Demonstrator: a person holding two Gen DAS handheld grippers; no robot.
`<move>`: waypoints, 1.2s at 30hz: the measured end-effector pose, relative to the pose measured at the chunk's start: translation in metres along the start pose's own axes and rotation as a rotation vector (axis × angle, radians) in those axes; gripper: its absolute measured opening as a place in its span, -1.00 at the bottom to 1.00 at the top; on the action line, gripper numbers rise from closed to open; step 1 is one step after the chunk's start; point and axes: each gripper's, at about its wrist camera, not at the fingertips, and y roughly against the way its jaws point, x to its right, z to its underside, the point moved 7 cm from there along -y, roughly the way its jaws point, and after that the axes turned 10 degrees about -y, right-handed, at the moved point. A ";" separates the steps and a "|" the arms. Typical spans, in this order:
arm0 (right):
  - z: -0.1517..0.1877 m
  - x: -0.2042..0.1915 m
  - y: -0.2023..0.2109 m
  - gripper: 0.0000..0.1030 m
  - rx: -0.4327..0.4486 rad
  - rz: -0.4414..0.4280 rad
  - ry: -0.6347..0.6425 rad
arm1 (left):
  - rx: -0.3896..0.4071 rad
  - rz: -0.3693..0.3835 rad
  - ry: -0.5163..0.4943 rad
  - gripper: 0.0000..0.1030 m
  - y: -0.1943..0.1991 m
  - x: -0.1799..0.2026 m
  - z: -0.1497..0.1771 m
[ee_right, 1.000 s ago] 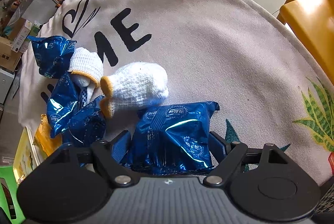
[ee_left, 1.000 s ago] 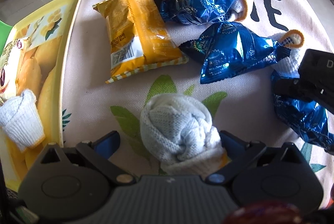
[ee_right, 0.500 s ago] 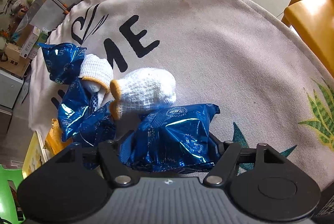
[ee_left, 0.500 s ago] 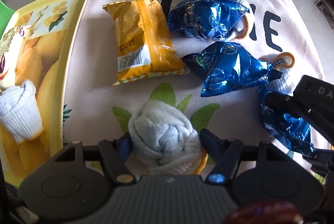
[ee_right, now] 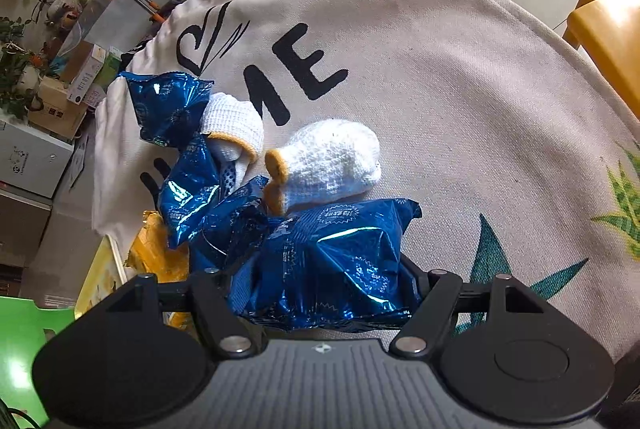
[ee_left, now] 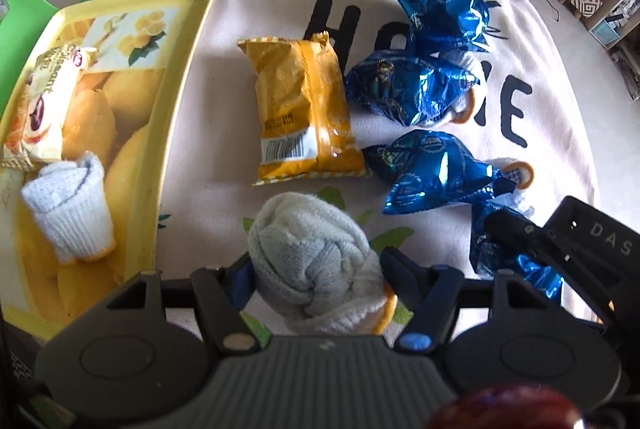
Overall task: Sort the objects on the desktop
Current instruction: 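Carry the glove (left tool) and blue packet (right tool) to the tray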
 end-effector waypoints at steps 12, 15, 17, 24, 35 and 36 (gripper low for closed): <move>0.014 -0.024 0.023 0.36 0.017 -0.044 0.054 | 0.077 -0.013 0.032 0.27 0.040 -0.015 -0.007; 0.018 -0.028 0.028 0.36 0.025 -0.052 0.058 | 0.096 -0.015 0.042 0.27 0.047 -0.019 -0.010; 0.019 -0.030 0.030 0.36 0.031 -0.052 0.061 | 0.106 -0.017 0.049 0.27 0.051 -0.022 -0.012; 0.012 -0.023 0.051 0.35 0.102 -0.016 0.063 | 0.118 -0.008 0.075 0.27 0.058 -0.029 -0.015; 0.029 -0.069 0.062 0.36 0.002 -0.088 0.192 | 0.160 0.006 0.134 0.27 0.077 -0.048 -0.027; 0.031 -0.076 0.061 0.36 -0.002 -0.091 0.211 | 0.168 0.001 0.143 0.27 0.079 -0.052 -0.029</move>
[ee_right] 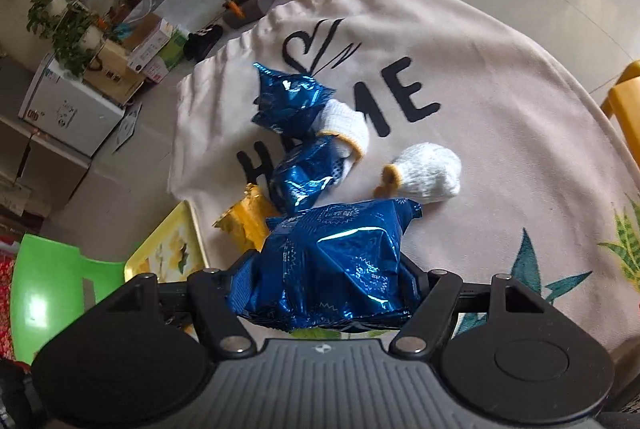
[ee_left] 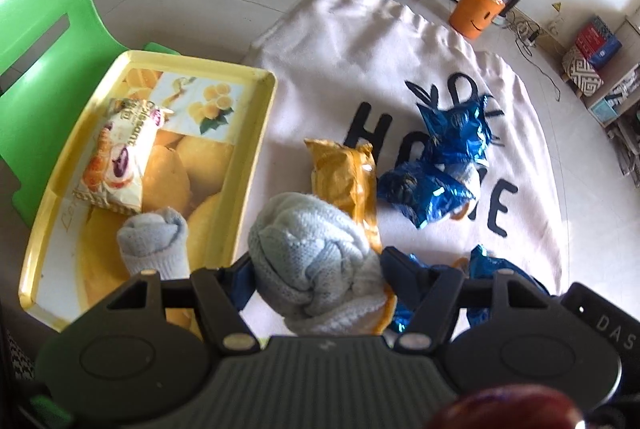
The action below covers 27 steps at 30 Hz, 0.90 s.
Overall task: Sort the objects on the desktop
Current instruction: 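Carry the glove (left tool) and blue packet (right tool) to the tray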
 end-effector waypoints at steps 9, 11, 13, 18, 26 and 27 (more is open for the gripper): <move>0.016 -0.038 -0.029 0.36 -0.050 -0.059 0.061 | 0.028 -0.059 0.055 0.27 0.005 -0.040 -0.030; 0.020 -0.044 -0.036 0.36 -0.060 -0.067 0.076 | 0.046 -0.078 0.057 0.27 0.006 -0.050 -0.041; 0.023 -0.053 -0.041 0.36 -0.055 -0.081 0.100 | 0.066 -0.093 0.056 0.27 0.008 -0.061 -0.052; 0.036 -0.072 -0.058 0.36 -0.082 -0.128 0.129 | 0.089 -0.095 0.060 0.27 0.005 -0.087 -0.078; 0.070 -0.100 -0.095 0.36 -0.175 -0.214 0.154 | 0.096 -0.072 0.095 0.27 -0.015 -0.116 -0.097; 0.073 -0.103 -0.099 0.36 -0.184 -0.228 0.157 | 0.097 -0.074 0.089 0.27 -0.018 -0.118 -0.100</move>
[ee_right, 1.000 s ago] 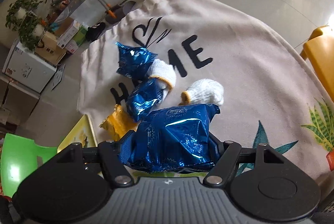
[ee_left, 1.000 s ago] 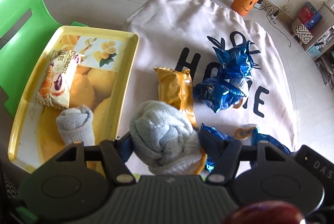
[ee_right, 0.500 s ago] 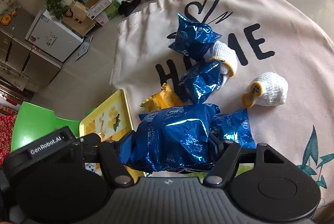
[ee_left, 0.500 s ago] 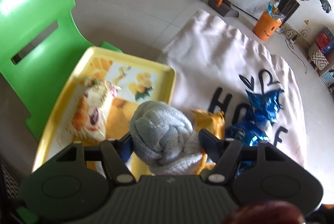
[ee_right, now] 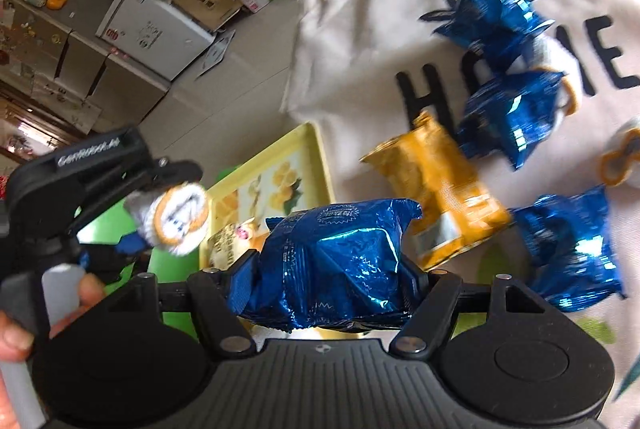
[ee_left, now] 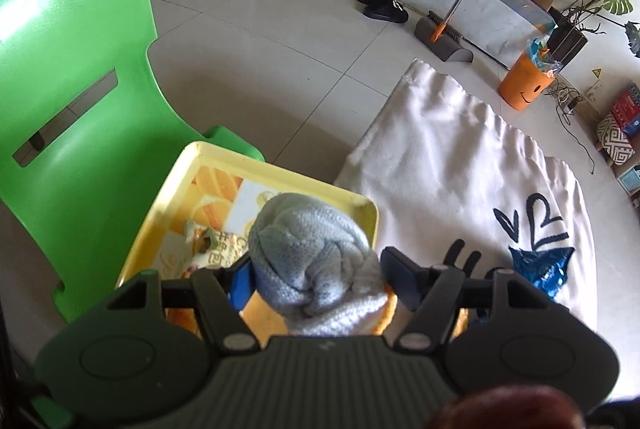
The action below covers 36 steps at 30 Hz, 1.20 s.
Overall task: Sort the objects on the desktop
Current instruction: 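Carry the glove (left tool) and blue packet (right tool) to the tray, then open the left tool over the tray while the right tool drops the blue packet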
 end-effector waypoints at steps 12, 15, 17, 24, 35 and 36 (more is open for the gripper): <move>0.006 -0.028 -0.047 0.50 -0.059 -0.093 0.023 | 0.007 -0.097 -0.001 0.62 -0.021 -0.028 -0.023; 0.004 -0.029 -0.046 0.65 -0.042 -0.093 0.031 | 0.020 -0.122 -0.003 0.82 -0.018 -0.031 -0.023; 0.001 -0.028 -0.043 0.66 -0.036 -0.081 0.049 | 0.017 -0.127 0.001 0.85 -0.017 -0.031 -0.022; -0.008 -0.015 -0.033 0.66 -0.037 -0.043 0.027 | 0.002 -0.090 0.010 0.89 -0.016 -0.022 -0.017; -0.034 0.011 -0.001 0.66 0.025 0.013 -0.028 | -0.009 -0.054 -0.065 0.93 -0.012 0.012 -0.005; -0.037 0.013 0.003 0.66 0.034 0.020 -0.032 | -0.009 -0.052 -0.075 0.93 -0.011 0.017 -0.004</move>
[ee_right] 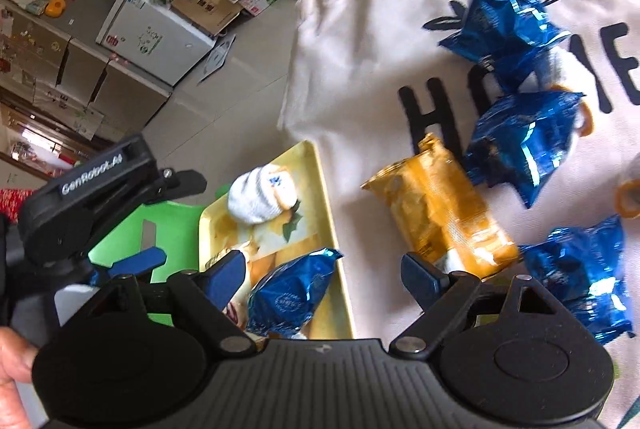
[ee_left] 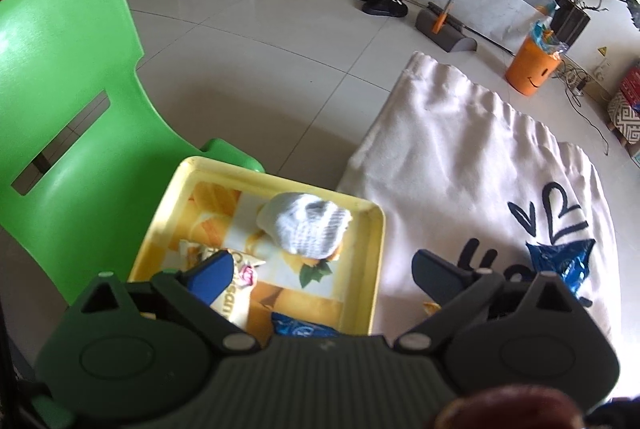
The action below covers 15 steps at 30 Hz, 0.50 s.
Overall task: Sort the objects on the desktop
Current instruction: 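Open the left tool over the tray while the right tool drops the blue packet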
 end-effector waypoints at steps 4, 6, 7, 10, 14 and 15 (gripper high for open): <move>-0.011 0.009 0.013 0.66 0.025 0.022 -0.010 | -0.001 0.012 -0.031 0.94 0.004 0.013 0.004; -0.016 0.015 0.021 0.66 0.036 0.043 -0.010 | -0.006 0.014 -0.049 0.95 0.005 0.020 0.008; -0.019 0.018 0.024 0.66 0.045 0.054 -0.012 | -0.011 0.017 -0.059 0.95 0.005 0.024 0.010; -0.026 0.028 0.038 0.66 0.070 0.075 -0.026 | -0.013 0.038 -0.086 0.95 0.009 0.037 0.015; -0.035 0.040 0.053 0.66 0.098 0.099 -0.044 | -0.015 0.058 -0.129 0.97 0.013 0.055 0.021; -0.037 0.043 0.056 0.66 0.102 0.107 -0.049 | -0.016 0.061 -0.142 0.99 0.014 0.060 0.023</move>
